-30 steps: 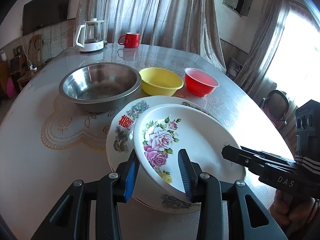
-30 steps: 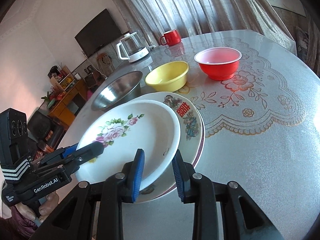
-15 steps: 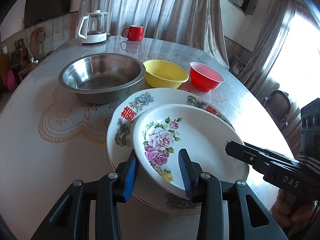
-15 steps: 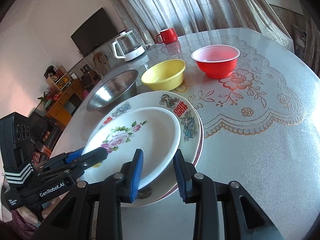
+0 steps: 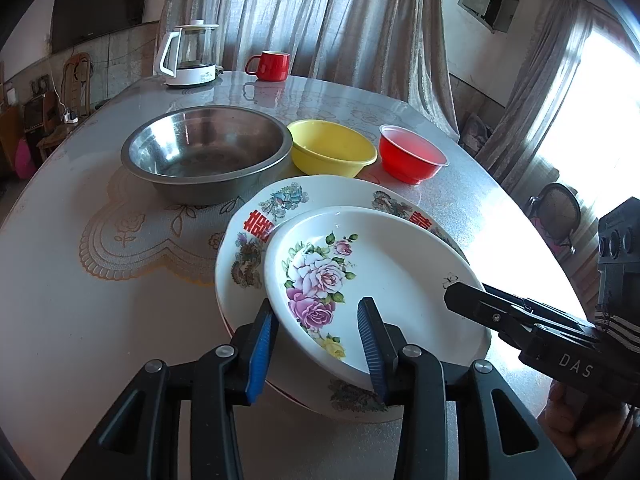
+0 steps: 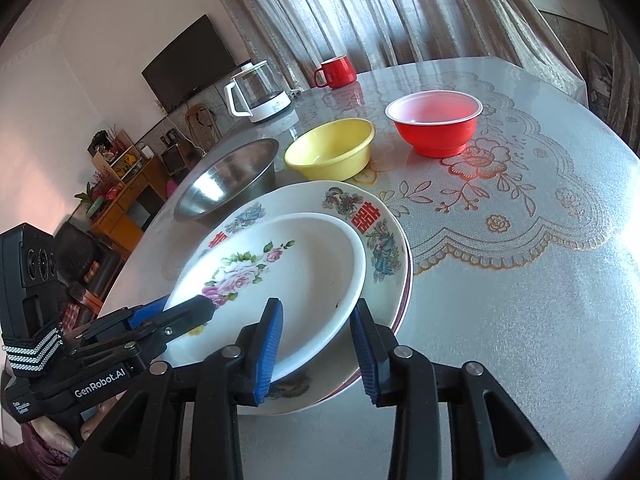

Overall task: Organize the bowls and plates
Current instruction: 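Lower the white rose plate with the left tool onto the dragon plate, then set the rose plate flat on the stack and open the left tool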

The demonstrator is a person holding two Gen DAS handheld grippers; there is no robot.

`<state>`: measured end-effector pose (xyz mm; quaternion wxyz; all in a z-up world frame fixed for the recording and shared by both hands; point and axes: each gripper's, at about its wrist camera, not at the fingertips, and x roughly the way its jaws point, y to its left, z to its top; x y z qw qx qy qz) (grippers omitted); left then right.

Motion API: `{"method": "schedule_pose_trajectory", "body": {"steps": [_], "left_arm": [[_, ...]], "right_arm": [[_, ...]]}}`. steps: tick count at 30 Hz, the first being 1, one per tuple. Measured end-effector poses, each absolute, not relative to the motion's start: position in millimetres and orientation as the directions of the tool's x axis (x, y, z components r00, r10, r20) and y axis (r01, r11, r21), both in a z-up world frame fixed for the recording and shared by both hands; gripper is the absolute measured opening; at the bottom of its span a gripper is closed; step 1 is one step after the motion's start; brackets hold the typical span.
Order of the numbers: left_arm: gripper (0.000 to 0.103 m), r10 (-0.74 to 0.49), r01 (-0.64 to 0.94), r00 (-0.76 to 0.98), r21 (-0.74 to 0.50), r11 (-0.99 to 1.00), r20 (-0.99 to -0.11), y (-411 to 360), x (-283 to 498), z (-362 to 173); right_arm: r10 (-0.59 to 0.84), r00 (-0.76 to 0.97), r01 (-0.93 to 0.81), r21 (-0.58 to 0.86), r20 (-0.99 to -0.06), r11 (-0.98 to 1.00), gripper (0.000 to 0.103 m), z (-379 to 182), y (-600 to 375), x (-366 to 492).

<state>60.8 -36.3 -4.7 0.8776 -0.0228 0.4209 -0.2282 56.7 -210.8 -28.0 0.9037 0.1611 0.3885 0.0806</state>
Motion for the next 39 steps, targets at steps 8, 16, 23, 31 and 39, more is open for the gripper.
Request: {"method": "schedule_pose_trajectory", "body": {"steps": [8,16,23,31,39], "left_arm": [[0.041,-0.419,0.375,0.542,-0.236,0.896,-0.728,-35.1,58.4,-3.4],[0.041,-0.419,0.372,0.543,-0.239,0.897,-0.728,-34.3,57.2,-2.3],[0.044,-0.423,0.363,0.551,-0.25,0.898,-0.719,-32.7,55.2,1.4],[0.045,-0.423,0.381,0.551,-0.234,0.894,-0.719,-35.2,53.0,1.4],[0.045,-0.429,0.389,0.541,-0.237,0.89,-0.723,-35.6,50.6,-1.9]], "right_arm": [[0.274,0.684,-0.02,0.358,-0.676,0.933,0.036,-28.4,-211.0,56.6],[0.279,0.683,-0.021,0.363,-0.675,0.931,0.036,-28.9,-210.6,56.8],[0.283,0.683,-0.023,0.366,-0.674,0.93,0.038,-29.3,-209.3,57.0],[0.278,0.683,-0.023,0.361,-0.675,0.932,0.04,-29.0,-208.9,57.4],[0.27,0.691,-0.022,0.354,-0.67,0.935,0.04,-26.4,-210.1,56.3]]}}
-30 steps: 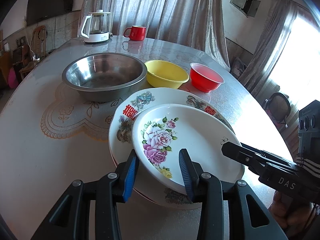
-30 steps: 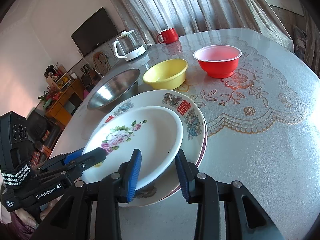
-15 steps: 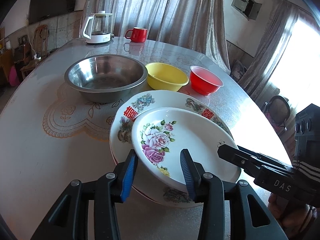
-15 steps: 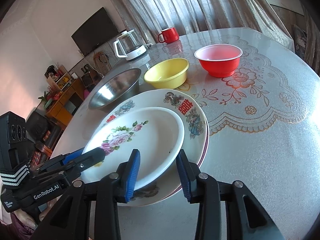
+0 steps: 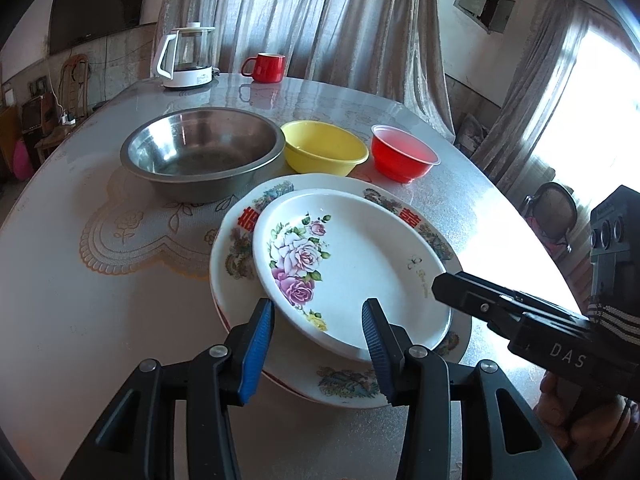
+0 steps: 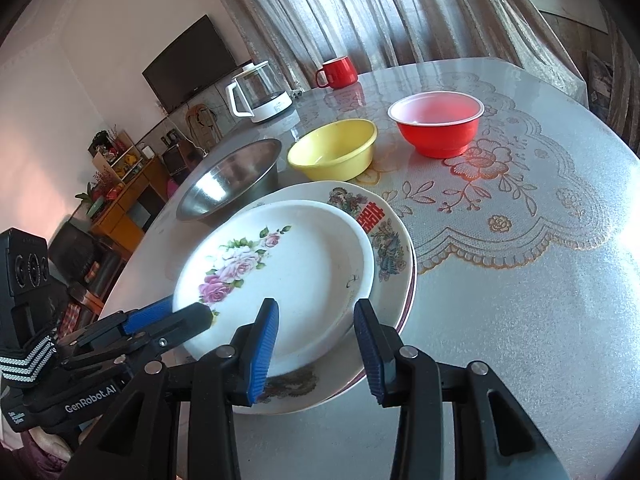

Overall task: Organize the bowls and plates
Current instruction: 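Set the rose plate flat on the stack and open the left tool, then move the open left tool to the steel basin's rim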

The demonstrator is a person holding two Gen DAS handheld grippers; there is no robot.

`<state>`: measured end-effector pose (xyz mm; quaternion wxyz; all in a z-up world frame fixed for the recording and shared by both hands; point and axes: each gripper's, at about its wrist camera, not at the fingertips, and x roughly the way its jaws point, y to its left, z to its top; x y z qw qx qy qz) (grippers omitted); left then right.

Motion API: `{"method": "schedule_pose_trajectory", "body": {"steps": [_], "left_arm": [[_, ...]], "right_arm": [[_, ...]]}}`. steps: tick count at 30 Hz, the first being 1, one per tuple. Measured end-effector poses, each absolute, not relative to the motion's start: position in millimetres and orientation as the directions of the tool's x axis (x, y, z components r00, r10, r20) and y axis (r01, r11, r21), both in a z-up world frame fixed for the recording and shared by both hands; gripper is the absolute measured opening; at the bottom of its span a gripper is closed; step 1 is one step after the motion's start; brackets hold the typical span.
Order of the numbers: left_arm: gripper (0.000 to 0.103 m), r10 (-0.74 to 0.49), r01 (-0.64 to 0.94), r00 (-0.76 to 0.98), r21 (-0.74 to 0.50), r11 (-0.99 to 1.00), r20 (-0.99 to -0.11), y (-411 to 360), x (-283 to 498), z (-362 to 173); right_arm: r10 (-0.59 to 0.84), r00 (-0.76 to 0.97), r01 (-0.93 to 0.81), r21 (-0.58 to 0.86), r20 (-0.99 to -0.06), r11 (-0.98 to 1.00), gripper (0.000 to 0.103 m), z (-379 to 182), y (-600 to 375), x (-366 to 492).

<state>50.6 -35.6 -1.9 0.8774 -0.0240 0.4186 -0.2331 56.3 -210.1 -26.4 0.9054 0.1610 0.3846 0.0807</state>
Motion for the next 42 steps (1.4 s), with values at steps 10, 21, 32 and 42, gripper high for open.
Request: {"method": "schedule_pose_trajectory", "body": {"steps": [10,21,32,42], "left_arm": [[0.045,-0.431,0.4,0.575,-0.22,0.89,-0.696,-32.7,45.1,7.7],[0.047,-0.387,0.352,0.581,-0.208,0.913,-0.716,-23.8,45.3,2.6],[0.055,-0.363,0.306,0.586,-0.218,0.927,-0.724,-10.4,43.4,0.7],[0.055,-0.333,0.255,0.588,-0.222,0.941,-0.737,2.6,46.5,-3.9]], "right_arm": [[0.274,0.688,-0.039,0.343,-0.672,0.939,0.041,-25.0,-205.6,58.1],[0.269,0.683,-0.022,0.349,-0.68,0.937,0.041,-30.0,-207.2,58.7],[0.266,0.693,-0.031,0.342,-0.67,0.939,0.041,-26.4,-204.5,55.0],[0.279,0.715,-0.058,0.343,-0.641,0.937,0.041,-16.3,-203.8,53.3]]}}
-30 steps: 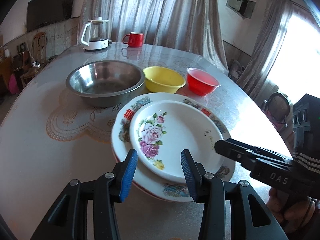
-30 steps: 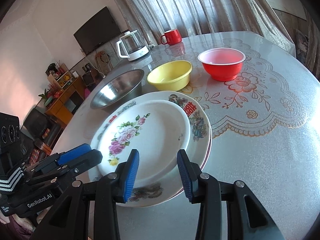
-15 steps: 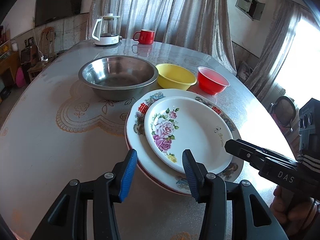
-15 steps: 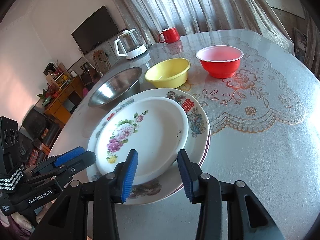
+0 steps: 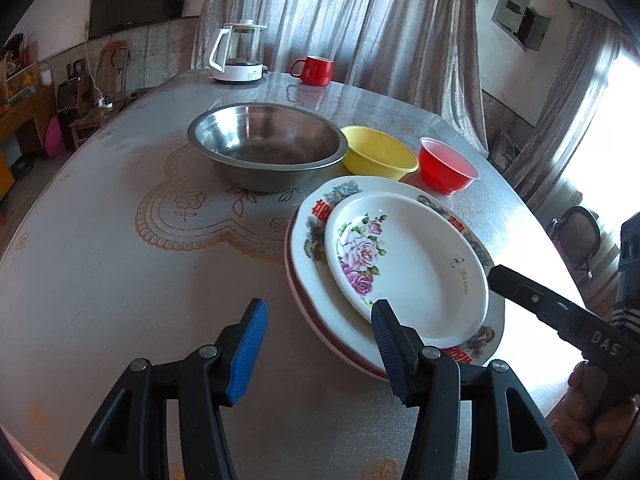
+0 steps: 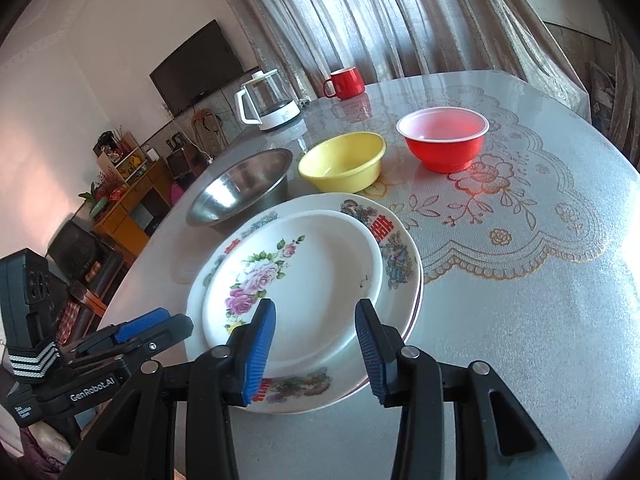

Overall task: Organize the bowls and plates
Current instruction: 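Move the open left tool to the steel basin's rim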

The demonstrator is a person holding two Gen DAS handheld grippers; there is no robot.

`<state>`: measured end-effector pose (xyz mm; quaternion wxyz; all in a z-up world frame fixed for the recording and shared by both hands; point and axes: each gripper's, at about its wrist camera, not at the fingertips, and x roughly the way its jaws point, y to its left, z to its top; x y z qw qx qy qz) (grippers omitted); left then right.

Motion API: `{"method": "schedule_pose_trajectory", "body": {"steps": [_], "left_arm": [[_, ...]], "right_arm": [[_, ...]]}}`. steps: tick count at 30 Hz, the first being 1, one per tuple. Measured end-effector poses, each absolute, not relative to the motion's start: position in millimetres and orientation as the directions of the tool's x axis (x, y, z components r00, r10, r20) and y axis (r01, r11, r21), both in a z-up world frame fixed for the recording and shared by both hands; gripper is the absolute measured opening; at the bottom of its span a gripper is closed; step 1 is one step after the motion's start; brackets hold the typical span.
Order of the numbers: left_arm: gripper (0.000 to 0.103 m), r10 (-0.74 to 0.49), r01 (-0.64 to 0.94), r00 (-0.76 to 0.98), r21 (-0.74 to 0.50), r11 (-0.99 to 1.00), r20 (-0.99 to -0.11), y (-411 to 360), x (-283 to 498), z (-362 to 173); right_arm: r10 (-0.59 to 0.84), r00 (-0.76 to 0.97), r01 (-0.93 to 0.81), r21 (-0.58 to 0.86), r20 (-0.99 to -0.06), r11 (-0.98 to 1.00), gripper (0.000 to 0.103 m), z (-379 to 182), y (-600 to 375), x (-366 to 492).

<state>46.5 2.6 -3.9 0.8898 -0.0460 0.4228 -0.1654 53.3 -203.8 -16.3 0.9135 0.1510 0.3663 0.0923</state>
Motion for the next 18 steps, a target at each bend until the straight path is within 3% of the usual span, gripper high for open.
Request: {"method": "schedule_pose_trajectory", "body": {"steps": [6,10,18], "left_arm": [[0.055,-0.312,0.228,0.583,-0.218,0.949,-0.75,11.0,49.3,-9.9],[0.062,-0.304,0.203,0.591,-0.227,0.952,-0.747,22.1,53.8,-11.5],[0.061,-0.282,0.106,0.585,-0.273,0.956,-0.76,51.6,68.1,-17.0]], "right_arm": [[0.298,0.712,-0.09,0.338,-0.636,0.937,0.041,-12.4,-196.1,58.4],[0.317,0.705,-0.112,0.341,-0.634,0.933,0.041,-10.5,-190.5,64.0],[0.352,0.681,-0.169,0.33,-0.642,0.929,0.044,-8.6,-171.2,80.3]]}}
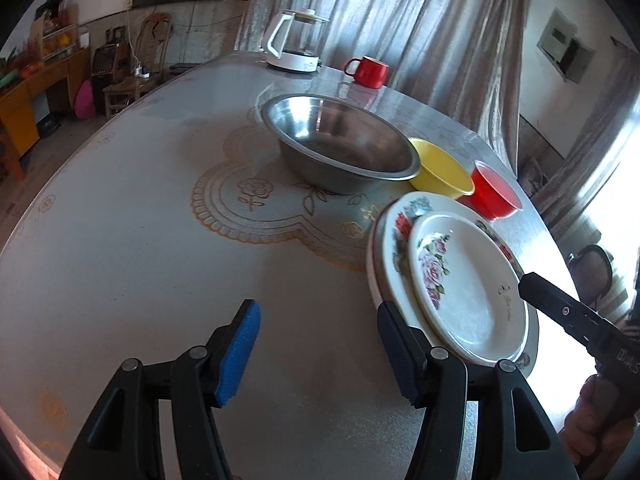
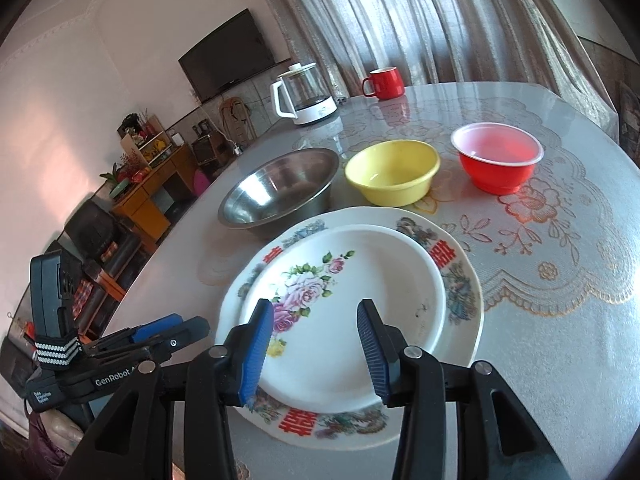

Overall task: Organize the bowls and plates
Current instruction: 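Move the open left tool to the steel basin's rim, then close the left tool on the steel basin's rim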

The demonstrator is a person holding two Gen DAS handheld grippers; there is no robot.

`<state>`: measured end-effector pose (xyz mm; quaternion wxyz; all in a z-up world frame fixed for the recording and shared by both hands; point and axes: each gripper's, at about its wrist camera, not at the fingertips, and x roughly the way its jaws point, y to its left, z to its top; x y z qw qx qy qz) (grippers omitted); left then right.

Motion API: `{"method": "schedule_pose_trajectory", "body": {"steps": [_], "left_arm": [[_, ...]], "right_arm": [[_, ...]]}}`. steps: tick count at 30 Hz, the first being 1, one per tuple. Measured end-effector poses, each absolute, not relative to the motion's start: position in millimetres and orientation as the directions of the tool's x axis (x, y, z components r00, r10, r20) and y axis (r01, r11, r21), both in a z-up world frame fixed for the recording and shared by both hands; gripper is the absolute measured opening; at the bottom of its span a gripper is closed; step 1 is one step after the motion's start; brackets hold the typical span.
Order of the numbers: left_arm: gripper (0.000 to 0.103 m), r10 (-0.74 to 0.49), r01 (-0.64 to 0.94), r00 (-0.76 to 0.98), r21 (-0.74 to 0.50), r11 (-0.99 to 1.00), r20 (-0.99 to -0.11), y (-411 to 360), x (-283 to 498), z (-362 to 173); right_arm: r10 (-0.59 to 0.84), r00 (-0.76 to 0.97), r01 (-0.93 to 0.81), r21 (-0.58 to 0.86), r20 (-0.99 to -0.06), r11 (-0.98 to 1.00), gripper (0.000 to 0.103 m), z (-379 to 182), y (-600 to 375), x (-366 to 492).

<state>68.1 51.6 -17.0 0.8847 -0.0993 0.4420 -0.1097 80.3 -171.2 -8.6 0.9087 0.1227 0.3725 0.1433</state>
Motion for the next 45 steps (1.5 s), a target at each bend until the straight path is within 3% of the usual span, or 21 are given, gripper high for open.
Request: {"method": "schedule_pose_trajectory", "body": {"steps": [16,33,35,37,42,45], "left_arm": [[0.062,-0.263,0.059,0.606,-0.288,0.956,-0.751,79.2,106.1,-20.5],[0.057,-0.272,0.044,0.638,-0.318,0.947,-0.721,79.1,186.3,0.8],[0.054,-0.269,0.043,0.631,-0.313,0.949,-0.728,77.2,195.8,-2.0],[0.038,-0.264,0.045,0.624,-0.304,0.952,-0.736,74.5,207.2,-5.7],[0.028,-0.276,0.081,0.614,-0.288,0.954,-0.74,66.3,219.3,-12.5],[0.026,-0.28,0.099,0.619,-0.281,0.955,-0.734,63.6,218.3,-13.5]], "right_arm": [[0.426,0.621,-0.222,0.373,-0.658,0.901,0.045,0.1,-141.2,147.9],[0.392,0.571,-0.117,0.401,-0.721,0.908,0.045,-23.1,-137.9,229.6],[0.391,0.565,-0.109,0.403,-0.727,0.909,0.045,-25.0,-136.8,235.3],[0.385,0.563,-0.104,0.399,-0.732,0.911,0.045,-26.1,-135.3,241.8],[0.364,0.549,-0.112,0.365,-0.753,0.924,0.045,-31.9,-127.9,256.3],[0.339,0.536,-0.125,0.324,-0.773,0.938,0.038,-36.3,-120.5,260.4]]}}
